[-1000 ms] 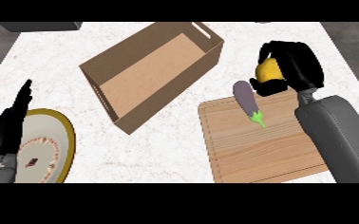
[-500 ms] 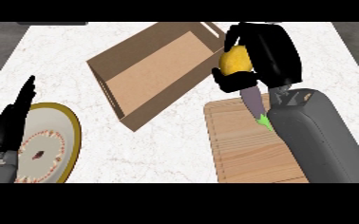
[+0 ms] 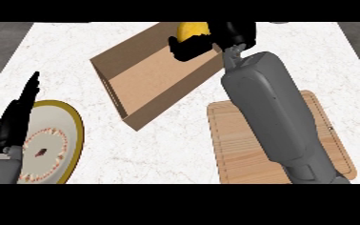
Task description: Pick the lemon from the cutting board and place it in the cardboard box
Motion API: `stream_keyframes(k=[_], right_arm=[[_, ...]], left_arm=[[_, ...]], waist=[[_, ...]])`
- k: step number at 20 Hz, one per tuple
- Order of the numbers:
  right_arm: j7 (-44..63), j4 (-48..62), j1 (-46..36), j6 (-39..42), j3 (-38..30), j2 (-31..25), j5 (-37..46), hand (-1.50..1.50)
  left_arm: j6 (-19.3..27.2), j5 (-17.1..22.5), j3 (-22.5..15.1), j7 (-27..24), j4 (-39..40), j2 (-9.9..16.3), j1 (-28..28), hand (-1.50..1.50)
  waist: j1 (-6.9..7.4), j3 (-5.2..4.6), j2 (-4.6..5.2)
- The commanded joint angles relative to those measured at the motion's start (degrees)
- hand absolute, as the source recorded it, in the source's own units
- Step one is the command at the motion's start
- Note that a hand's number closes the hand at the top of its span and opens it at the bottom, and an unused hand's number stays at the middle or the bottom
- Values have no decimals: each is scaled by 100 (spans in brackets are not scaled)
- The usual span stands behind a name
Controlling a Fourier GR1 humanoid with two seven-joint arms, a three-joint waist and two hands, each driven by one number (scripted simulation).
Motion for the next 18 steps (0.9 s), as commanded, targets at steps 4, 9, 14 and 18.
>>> stream_keyframes(k=[4,9,14,18], right_arm=[[-197,2184,-1098,-954,-287,306,-509,150],[-827,3723,-1744,-1567,-533,311,-648,150],[-780,4757,-2070,-1992,-182,313,-744,150],[-573,5205,-2063,-2292,-367,313,-1262,-150]], left_arm=[[-93,-92,-62,-9,-212,-65,51,0],[66,-282,-202,14,169,-325,-428,0],[-151,-182,-151,-17,-120,-194,-196,0],[64,-396,-362,44,-7,-476,-418,0]], waist=[[140,1,31],[209,-3,105],[423,-5,113],[546,-5,158]])
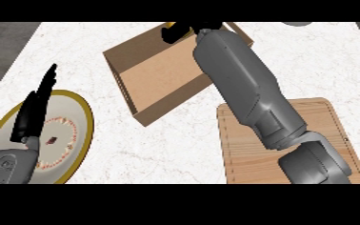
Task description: Pick the lemon from the cutting board and place it in the cardboard box
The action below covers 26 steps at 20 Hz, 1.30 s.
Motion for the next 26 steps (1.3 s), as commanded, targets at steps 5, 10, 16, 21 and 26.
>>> stream_keyframes(k=[5,10,16,21,26], right_arm=[[-198,942,-313,-236,-415,4,-690,-150],[-1064,949,-194,-638,-426,4,-949,-150],[-1760,743,-265,-1480,-967,4,-1306,-150],[-2444,499,-83,-1652,-1485,4,-1888,-150],[-3145,288,461,-956,-1847,-382,-2304,-150]], left_arm=[[-228,80,104,-58,15,153,-36,0],[-124,15,70,-135,151,-4,-163,0],[-90,-63,72,-147,217,0,-104,0],[-150,57,322,75,367,117,-304,0],[-49,-68,281,5,95,39,126,0]], waist=[[155,1,40],[138,3,44],[0,5,56],[-214,9,-24],[-372,13,-112]])
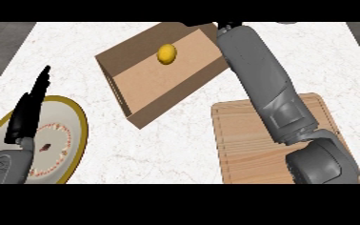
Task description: Pick the lemon from the cutting board and place it in the cardboard box
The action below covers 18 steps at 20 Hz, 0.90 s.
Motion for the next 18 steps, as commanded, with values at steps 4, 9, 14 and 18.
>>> stream_keyframes(k=[4,9,14,18], right_arm=[[-289,-527,738,557,-234,-618,-330,-150],[-284,-1198,1410,1147,-196,-1181,-439,-150],[-179,-2099,2410,2078,-105,-1774,-615,-150],[62,-2586,2925,2844,-24,-2227,-720,-150]], left_arm=[[8,41,214,73,-240,49,383,0],[-50,-7,272,-53,6,35,260,0],[-43,-9,378,34,-336,80,605,0],[-19,-84,410,-393,102,-20,611,0]], waist=[[-272,2,-117],[-355,0,-126],[-399,0,-153],[-374,-4,-128]])
